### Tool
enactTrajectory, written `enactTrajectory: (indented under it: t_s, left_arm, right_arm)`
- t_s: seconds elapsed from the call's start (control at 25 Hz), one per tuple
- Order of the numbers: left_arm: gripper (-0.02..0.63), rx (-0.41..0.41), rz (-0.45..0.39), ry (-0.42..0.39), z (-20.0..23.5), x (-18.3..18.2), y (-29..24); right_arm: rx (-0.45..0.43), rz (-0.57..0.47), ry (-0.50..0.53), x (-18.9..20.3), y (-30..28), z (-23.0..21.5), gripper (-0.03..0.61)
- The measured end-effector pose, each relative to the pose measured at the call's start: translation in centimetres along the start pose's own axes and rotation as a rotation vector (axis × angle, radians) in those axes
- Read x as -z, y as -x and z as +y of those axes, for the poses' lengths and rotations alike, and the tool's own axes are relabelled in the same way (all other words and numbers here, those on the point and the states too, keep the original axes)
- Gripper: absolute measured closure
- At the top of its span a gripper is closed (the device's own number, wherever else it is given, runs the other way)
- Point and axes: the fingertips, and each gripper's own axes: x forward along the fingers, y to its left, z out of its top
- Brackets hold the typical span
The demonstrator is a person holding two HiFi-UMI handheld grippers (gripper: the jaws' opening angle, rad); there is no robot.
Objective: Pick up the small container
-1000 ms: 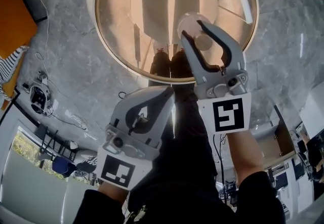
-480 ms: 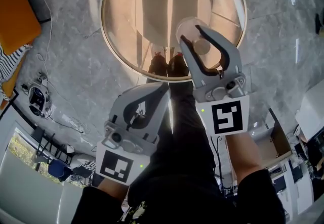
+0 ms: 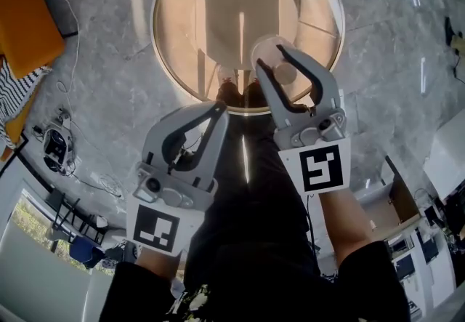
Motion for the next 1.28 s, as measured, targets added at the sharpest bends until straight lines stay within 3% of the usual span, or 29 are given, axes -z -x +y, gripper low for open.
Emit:
enactTrajectory:
  t_s: [0.36, 0.8, 1.04, 1.28]
  left_arm:
    - [0.606, 0.035, -0.040, -0.066, -3.1, -3.7, 3.5]
    - [0.605, 0.073, -0.100, -0.161, -5.9, -11.8, 6.6]
    - [0.606, 0.085, -0.131, -0.218, -6.9, -16.1, 7.2]
    - [0.606, 0.085, -0.152, -0.221, -7.9, -18.6, 8.2]
  right_arm:
    - [0.015, -0.013, -0.007, -3.8, 4.6, 3.0, 0.462]
    - [0.015, -0.021, -0.012, -10.6, 9.7, 5.6, 0.462]
    - [0.004, -0.061, 0.020, -14.9, 11.2, 5.3, 0.462]
    - [-0.002, -0.079, 0.026, -18.0, 12.8, 4.9, 0.462]
